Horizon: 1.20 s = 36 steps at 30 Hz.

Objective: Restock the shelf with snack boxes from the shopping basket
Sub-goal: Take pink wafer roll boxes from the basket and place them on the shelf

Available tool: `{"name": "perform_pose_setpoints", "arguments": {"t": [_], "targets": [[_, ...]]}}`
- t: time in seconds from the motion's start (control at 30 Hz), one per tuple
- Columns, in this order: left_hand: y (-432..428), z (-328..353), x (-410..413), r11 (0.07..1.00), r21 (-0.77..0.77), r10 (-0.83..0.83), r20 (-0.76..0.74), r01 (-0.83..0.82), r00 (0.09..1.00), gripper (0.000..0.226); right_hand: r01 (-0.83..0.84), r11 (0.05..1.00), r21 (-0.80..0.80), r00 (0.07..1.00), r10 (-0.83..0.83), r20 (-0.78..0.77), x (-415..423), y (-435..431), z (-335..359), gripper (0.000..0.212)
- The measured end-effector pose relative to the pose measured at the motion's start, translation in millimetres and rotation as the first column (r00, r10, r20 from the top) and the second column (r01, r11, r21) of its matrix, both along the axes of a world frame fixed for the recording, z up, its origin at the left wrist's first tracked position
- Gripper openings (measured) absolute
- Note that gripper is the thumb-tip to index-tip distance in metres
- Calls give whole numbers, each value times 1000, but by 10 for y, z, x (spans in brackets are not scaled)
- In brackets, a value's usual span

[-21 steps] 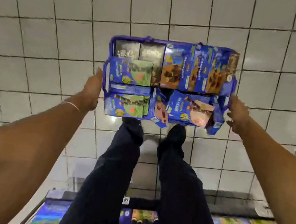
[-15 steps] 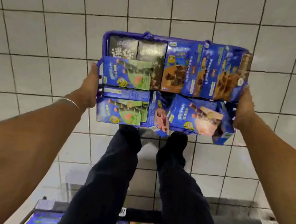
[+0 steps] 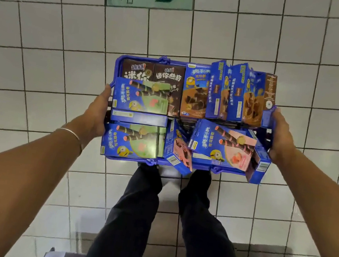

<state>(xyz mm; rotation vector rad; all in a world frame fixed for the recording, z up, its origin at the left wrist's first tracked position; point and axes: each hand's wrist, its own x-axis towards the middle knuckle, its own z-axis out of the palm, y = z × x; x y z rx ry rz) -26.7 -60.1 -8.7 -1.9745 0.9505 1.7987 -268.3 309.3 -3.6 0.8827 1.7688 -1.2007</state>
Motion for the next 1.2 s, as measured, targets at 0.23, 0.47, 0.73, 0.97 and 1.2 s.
{"name": "perform_pose_setpoints", "arguments": {"t": [0.23,0.47,0.73,0.97,1.2], "targets": [[-646,1415,-65,996,-69,48,-67,-53,997,68,-19,1000,-6,999,19,-45,-234,-700,1553,45],[-1648,3162,-259,978,-169,96,-144,-121,985,66,12,988,-155,986,-37,-160,-366,-1674,3192,43],[-2854,4168,-586,952,-260,114,-186,-161,976,54,41,959,-280,980,-93,-173,-775,-2946,4142,25],[-3919,4281,-1196,925,-309,184,-151,-223,971,54,50,947,-318,986,-97,-134,-1538,-4181,4215,37],[-5009,4597,-1768,902,-318,242,-186,-292,952,48,-12,944,-329,984,-49,-174,-2338,-5547,4651,27]]}}
